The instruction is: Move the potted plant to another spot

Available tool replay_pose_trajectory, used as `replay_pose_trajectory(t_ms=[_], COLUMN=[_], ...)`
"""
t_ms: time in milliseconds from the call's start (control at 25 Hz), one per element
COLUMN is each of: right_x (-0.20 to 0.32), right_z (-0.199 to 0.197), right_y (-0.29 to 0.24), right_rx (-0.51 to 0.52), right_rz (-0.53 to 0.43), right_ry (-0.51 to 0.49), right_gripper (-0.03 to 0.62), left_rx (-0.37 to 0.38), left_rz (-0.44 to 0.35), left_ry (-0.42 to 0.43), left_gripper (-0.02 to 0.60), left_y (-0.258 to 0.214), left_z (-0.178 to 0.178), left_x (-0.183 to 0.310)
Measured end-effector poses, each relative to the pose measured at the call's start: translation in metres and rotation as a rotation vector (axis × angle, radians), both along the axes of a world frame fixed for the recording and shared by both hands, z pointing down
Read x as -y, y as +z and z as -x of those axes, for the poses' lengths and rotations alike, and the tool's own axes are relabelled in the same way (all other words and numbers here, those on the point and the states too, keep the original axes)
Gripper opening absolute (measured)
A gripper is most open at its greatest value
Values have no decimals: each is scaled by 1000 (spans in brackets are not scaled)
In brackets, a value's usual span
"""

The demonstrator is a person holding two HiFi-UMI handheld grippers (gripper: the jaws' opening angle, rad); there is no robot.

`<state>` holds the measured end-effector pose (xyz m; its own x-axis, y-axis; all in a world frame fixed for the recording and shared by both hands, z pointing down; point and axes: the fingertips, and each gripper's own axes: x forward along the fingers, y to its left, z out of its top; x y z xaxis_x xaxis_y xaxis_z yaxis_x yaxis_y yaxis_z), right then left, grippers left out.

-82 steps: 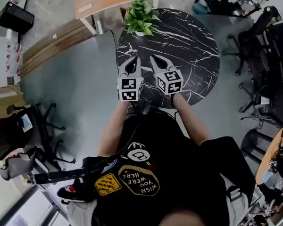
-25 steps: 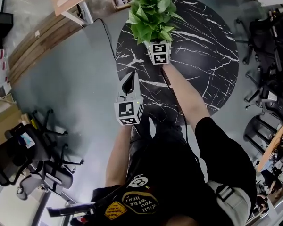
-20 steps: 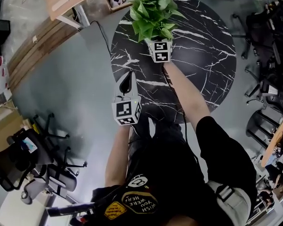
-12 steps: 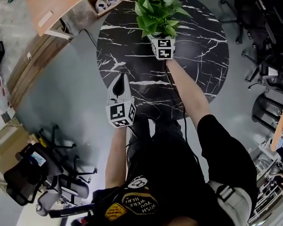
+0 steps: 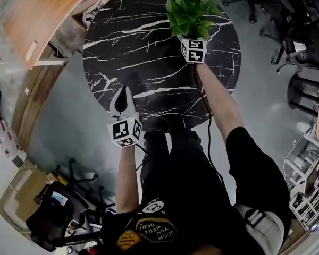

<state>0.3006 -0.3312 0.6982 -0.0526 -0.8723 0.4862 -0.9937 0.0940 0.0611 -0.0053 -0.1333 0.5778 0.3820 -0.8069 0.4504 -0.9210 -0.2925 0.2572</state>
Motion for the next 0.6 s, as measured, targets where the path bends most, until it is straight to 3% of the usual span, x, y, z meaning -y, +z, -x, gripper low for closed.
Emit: replay_pose_trajectory(t_ms=[360,600], right_x=[-84,-156], right_z=[-138,-179], right_y=[-3,-1], right_rx=[-34,-2], right_rz=[26,30], right_ry=[193,239], right_gripper=[485,485], left_rx=[13,3], left_rz=[-22,-34], left_ry=[85,122], left_gripper=[5,5], left_y=[-13,-25], left_z=[-54,-85], left_x=[-5,-16])
